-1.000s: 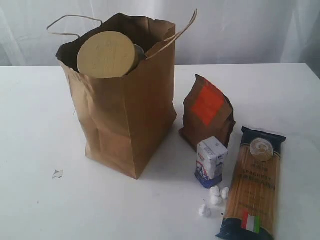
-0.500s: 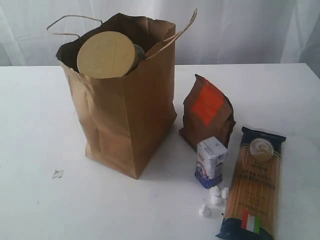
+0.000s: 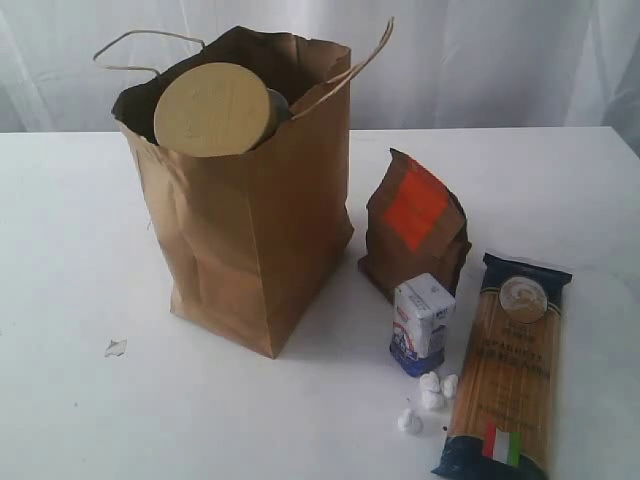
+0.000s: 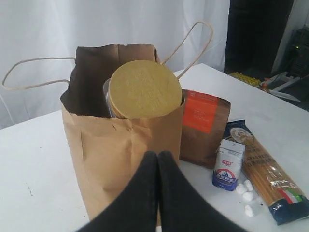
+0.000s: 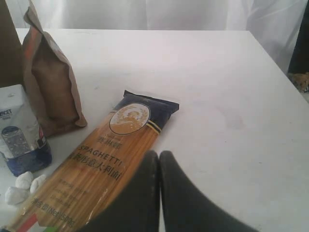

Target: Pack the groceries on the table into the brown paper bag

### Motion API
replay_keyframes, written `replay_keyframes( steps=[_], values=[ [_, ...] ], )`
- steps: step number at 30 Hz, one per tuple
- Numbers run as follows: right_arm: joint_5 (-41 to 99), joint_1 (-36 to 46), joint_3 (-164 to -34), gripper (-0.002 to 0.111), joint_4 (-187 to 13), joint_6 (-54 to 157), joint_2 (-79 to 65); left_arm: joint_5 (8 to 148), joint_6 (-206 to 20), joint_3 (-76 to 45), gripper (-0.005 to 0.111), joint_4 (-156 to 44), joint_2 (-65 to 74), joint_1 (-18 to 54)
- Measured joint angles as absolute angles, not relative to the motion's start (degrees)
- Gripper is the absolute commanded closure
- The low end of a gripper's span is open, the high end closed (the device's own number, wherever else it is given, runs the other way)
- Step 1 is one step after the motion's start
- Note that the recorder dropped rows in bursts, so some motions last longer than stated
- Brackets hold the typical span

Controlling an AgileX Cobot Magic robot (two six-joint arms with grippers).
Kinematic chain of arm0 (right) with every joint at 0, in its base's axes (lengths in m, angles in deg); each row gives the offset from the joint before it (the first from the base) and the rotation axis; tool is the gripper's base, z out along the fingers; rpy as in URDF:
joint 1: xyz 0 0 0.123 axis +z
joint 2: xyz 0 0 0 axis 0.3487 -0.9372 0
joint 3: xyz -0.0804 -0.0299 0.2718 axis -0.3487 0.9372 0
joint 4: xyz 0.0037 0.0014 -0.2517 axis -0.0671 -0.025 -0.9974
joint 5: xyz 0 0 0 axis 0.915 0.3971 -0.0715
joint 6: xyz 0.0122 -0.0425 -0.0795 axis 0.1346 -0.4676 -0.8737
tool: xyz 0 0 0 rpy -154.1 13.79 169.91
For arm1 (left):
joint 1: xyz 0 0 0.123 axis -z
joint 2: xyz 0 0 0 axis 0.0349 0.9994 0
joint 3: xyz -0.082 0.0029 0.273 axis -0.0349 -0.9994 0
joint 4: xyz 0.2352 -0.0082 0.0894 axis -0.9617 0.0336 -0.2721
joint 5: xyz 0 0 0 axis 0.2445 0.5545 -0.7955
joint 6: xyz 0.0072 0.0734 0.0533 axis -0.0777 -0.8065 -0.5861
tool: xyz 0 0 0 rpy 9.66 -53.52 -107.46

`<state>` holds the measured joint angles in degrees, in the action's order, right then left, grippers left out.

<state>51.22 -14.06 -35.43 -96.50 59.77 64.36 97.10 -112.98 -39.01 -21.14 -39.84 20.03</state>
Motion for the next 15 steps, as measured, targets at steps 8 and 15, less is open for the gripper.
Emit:
replay_keyframes(
  steps=[8, 15],
  values=[
    [51.2, -14.1, -35.4, 0.108, -96.5, 59.8, 64.4, 96.6, -111.2, -40.4, 0.107, -24.0, -39.9, 20.0],
    [51.2, -14.1, -35.4, 0.108, -96.5, 59.8, 64.4, 91.2, -90.4, -48.3, 0.107, -37.3, -43.7, 20.0]
  ],
)
